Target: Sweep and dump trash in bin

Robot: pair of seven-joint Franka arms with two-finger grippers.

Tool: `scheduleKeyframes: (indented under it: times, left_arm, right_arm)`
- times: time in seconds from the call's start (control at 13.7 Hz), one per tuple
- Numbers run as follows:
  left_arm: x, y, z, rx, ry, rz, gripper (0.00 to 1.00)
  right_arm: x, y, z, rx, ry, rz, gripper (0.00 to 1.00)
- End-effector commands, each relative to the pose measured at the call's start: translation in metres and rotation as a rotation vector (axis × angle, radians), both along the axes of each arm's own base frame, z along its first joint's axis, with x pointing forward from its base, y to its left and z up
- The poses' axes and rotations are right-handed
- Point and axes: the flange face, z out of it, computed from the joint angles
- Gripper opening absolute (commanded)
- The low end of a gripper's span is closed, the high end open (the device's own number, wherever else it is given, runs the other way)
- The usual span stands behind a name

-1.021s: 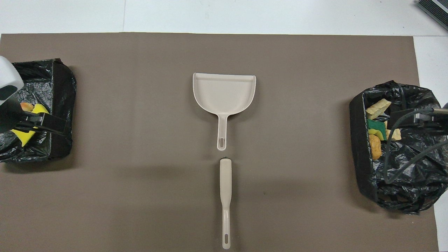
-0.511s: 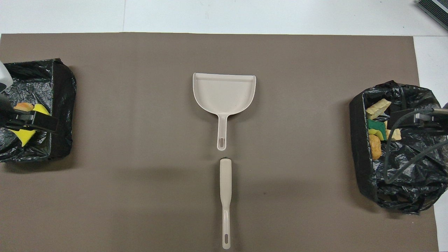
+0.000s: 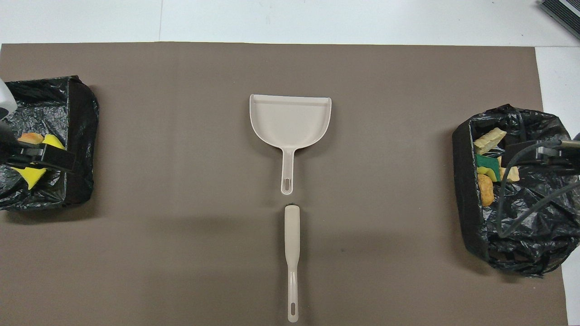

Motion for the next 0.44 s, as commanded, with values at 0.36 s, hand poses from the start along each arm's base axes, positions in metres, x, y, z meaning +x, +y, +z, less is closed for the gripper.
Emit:
scheduleKeyframes:
  times: [0.36]
  left_arm:
    - [0.0011,-0.0036,0.0020,0.009,0.000,-0.028,1.00]
  right_arm:
    - [-0.0003,-0.0035,0.0038,0.017,0.008,0.024,1.00]
